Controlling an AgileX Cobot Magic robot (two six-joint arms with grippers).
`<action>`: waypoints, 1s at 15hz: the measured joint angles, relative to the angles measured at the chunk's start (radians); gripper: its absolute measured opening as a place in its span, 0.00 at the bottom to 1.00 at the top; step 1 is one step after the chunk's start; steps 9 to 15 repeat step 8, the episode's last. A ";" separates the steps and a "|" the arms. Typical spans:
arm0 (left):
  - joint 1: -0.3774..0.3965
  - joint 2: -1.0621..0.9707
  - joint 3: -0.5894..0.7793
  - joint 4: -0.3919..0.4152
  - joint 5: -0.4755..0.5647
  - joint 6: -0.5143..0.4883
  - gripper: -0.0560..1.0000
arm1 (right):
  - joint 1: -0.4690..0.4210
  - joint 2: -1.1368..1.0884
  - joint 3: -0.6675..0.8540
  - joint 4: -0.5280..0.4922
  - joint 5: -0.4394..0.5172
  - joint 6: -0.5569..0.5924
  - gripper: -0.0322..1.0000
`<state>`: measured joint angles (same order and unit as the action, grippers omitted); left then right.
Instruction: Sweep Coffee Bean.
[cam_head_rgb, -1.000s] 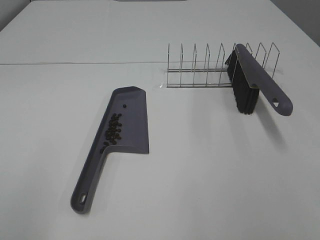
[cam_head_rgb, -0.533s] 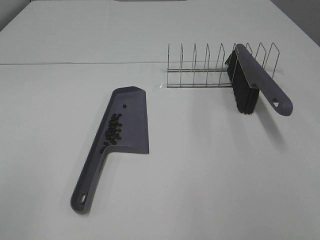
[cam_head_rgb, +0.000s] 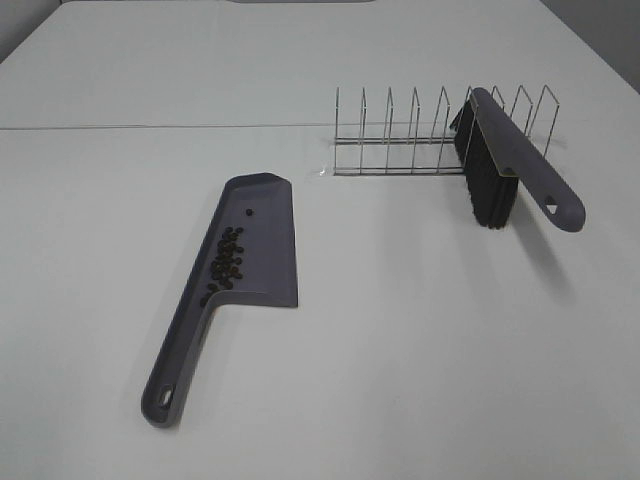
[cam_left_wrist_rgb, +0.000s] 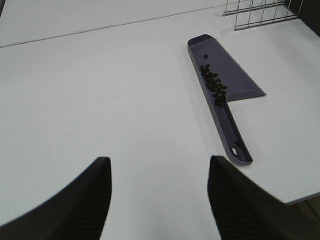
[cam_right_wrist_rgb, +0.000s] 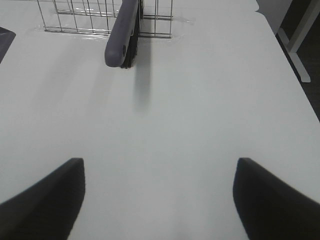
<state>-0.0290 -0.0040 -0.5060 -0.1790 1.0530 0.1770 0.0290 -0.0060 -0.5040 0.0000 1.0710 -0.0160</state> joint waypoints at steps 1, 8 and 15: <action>0.000 0.000 0.000 0.000 0.000 0.000 0.58 | 0.000 0.000 0.000 0.000 0.000 0.000 0.78; 0.000 0.000 0.000 0.000 0.000 0.000 0.58 | 0.000 0.000 0.000 0.000 0.000 0.000 0.78; 0.000 0.000 0.000 0.000 0.000 0.000 0.58 | 0.000 0.000 0.000 0.000 0.000 0.000 0.78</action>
